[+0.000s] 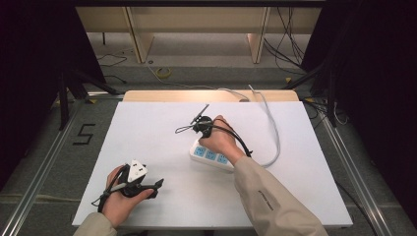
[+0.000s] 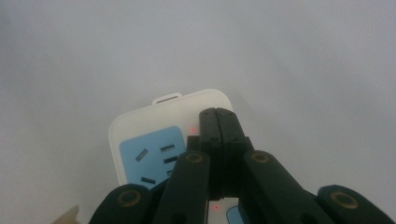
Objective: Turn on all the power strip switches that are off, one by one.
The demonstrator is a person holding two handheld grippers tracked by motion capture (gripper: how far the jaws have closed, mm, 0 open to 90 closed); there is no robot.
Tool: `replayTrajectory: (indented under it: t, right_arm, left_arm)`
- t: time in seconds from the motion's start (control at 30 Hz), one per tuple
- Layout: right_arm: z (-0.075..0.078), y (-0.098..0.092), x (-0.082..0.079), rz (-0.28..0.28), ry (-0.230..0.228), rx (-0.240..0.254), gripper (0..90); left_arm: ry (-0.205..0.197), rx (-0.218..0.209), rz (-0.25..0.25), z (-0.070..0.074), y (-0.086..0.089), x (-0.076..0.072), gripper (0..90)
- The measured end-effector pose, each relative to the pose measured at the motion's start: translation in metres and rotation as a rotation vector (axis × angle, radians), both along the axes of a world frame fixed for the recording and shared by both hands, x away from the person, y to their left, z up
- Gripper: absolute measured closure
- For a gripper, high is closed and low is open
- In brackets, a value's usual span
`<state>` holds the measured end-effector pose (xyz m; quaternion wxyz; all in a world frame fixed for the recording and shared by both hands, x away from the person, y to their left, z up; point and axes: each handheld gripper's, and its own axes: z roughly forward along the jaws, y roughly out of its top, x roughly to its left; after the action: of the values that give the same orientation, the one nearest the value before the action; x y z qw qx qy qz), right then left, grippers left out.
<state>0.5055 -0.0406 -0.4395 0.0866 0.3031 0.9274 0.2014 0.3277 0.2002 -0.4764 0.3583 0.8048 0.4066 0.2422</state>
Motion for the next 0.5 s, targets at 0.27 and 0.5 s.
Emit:
replayTrajectory:
  t: [0.27, 0.5]
  right_arm:
    - [-0.0003, -0.0017, -0.0001, -0.009, 0.002, 0.015, 90.0]
    - [-0.0009, -0.0080, -0.0019, -0.023, -0.021, 0.049, 90.0]
  left_arm:
    - [0.000, 0.000, 0.001, 0.0000, 0.0003, -0.0002, 20.5]
    - [0.002, 0.001, 0.002, -0.0003, 0.0004, -0.0001, 20.5]
